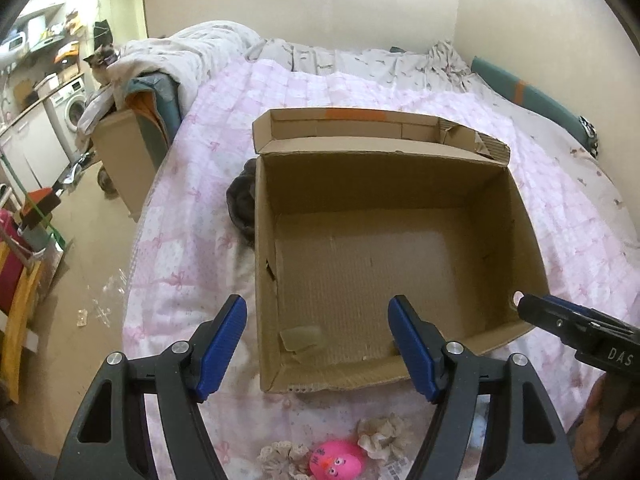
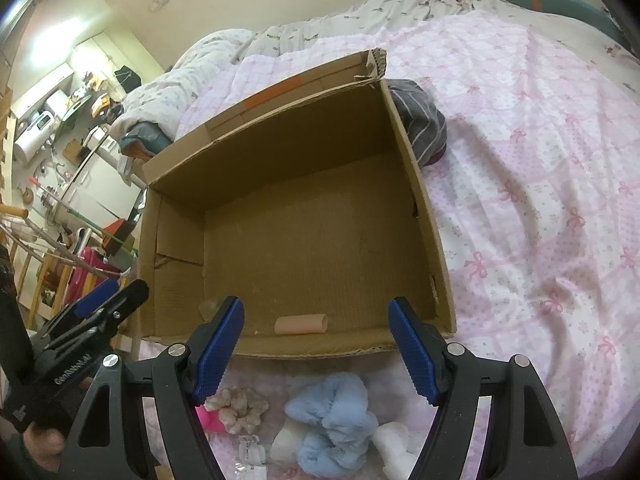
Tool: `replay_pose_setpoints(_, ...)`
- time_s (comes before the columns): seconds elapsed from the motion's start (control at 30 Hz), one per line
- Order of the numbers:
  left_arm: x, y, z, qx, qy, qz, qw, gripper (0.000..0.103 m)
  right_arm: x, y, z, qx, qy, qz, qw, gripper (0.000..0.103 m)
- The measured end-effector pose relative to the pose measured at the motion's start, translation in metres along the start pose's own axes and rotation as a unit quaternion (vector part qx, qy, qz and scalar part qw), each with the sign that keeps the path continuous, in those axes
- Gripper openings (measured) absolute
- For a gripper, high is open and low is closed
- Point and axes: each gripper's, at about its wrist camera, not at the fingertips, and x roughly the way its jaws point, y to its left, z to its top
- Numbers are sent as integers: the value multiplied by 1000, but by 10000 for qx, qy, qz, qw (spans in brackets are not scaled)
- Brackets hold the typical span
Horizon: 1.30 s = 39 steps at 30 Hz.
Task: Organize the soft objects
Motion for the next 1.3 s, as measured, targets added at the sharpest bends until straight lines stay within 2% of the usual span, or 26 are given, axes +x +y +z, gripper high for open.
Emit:
replay_pose_setpoints(0.3, -22, 5, -11, 82, -77, 90, 9999, 71, -23, 20, -14, -670, -377, -371, 9963, 79)
replay_pose_setpoints(0.57, -41, 18, -33, -212, 4, -157, 9997, 71, -36, 20, -29, -643, -313, -429, 9965, 79)
replay_pose_setpoints(0.7, -46, 23, -39, -319, 93, -102, 9994, 71, -40, 21, -36, -534, -296, -335, 9976, 79)
replay_pose_setpoints(0.83, -48, 28, -44, -406, 203, -10, 9990, 71, -51, 23, -44, -524, -473, -275, 9971, 79)
replay_pose_setpoints(0.9, -48, 29, -47, -424, 279, -36, 9987, 71, -54, 25, -48, -513, -494, -265, 9971, 85)
replay_pose_setpoints(0.97, -50, 30, -50, -426, 315, 10, 9986, 71, -56, 26, -52, -487, -498, -218, 9973, 97)
replay_pose_setpoints(1.0, -49, 30, -52, -431, 385, 15, 9983, 71, -56, 27, -54, -473, -477, -133, 9977, 100)
replay_pose_setpoints(1.07, -47, 30, -55, -452, 508, -14, 9977, 71, -55, 29, -56, -494, -398, -48, 9980, 103)
replay_pose_setpoints(1.3, -36, 37, -68, -569, 949, 18, 9939, 71, -48, 36, -67, -611, -129, -136, 9980, 103)
